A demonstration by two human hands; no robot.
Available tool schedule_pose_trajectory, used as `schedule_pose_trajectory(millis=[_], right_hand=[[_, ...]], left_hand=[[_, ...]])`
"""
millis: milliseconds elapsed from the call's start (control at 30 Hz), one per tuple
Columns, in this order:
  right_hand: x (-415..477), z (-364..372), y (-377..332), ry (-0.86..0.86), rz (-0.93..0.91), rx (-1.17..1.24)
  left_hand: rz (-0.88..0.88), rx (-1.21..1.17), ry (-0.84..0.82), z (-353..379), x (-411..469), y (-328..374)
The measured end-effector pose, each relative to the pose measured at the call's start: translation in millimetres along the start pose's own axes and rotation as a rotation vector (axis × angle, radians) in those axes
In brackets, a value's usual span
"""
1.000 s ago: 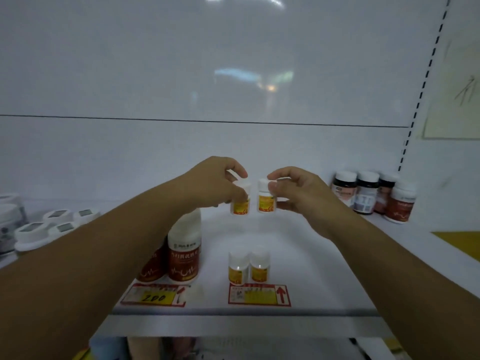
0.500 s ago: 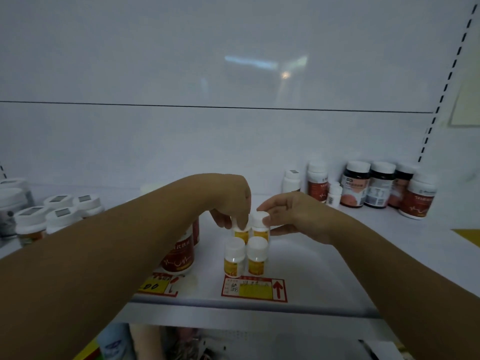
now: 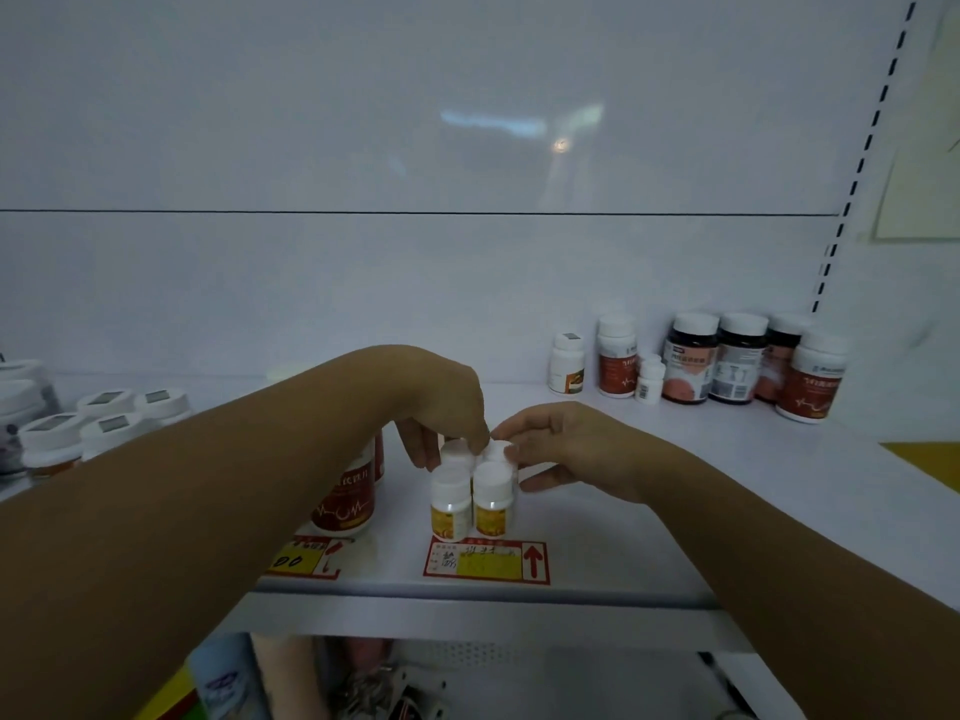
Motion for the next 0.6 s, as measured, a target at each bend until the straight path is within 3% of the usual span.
schedule_pose_trajectory(millis=[133,300,600], right_hand=[[-11,8,-7,0.055,-0.012,-0.229],[-17,30,-14,0.135,-0.042,-0.641],[-14,30,-10,0.214,-0.046,-0.706]], left_hand=[[0.019,-0.027,-0.104,4,-13,-4],[0.037,0.214,-0.225,22,-18,-8],[0.200,0.335,-0.089,34,-6,2]])
Point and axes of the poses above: each hand's wrist, its own x-axis towards the middle knuckle, its own z-axis out of the palm, y = z × x, the point moved 8 cm from there along x, towards the middle knuckle, and after that the axes turned 10 degrees about z, right-handed, at the moved point
